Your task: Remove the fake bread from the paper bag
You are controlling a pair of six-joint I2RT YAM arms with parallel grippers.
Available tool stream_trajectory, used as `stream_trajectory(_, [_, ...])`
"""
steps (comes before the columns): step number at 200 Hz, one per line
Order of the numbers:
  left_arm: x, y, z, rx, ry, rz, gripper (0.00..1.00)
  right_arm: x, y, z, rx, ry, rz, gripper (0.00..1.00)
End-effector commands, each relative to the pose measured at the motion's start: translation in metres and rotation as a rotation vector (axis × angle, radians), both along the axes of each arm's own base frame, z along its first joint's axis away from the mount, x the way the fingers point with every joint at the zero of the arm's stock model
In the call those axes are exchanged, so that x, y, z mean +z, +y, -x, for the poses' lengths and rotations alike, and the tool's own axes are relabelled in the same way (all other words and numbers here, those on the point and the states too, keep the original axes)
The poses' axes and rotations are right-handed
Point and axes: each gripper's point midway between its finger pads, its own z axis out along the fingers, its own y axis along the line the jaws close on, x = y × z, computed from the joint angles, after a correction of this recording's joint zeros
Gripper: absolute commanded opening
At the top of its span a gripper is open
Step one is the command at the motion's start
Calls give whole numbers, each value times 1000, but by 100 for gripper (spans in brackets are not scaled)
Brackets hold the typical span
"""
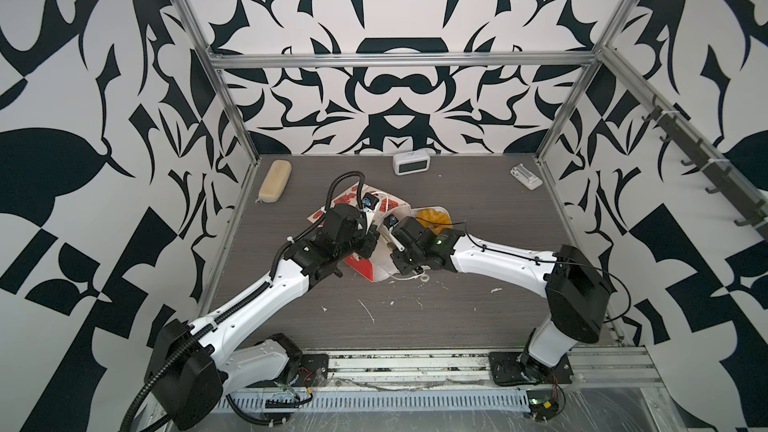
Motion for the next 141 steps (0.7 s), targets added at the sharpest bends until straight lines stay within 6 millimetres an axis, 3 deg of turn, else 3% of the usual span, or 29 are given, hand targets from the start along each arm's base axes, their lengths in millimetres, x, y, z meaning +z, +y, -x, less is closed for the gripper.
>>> stream_trajectory(1, [-2,2,1,-1,-19,-72,0,19,16,-6,-27,-33,-98,16])
stream_trajectory(54, [-11,-6,3,-27,-71,-244,0,17,37,-28,-56,-67,-116,15])
stream_trajectory(104, [-14,-5,6,-7,-74,-218,0,14,47,-46,-100,-118,-138,13])
stream_trajectory(141, [-29,4,9,23,-60,-235,0,13,48,-55,-121,-146,-132,13])
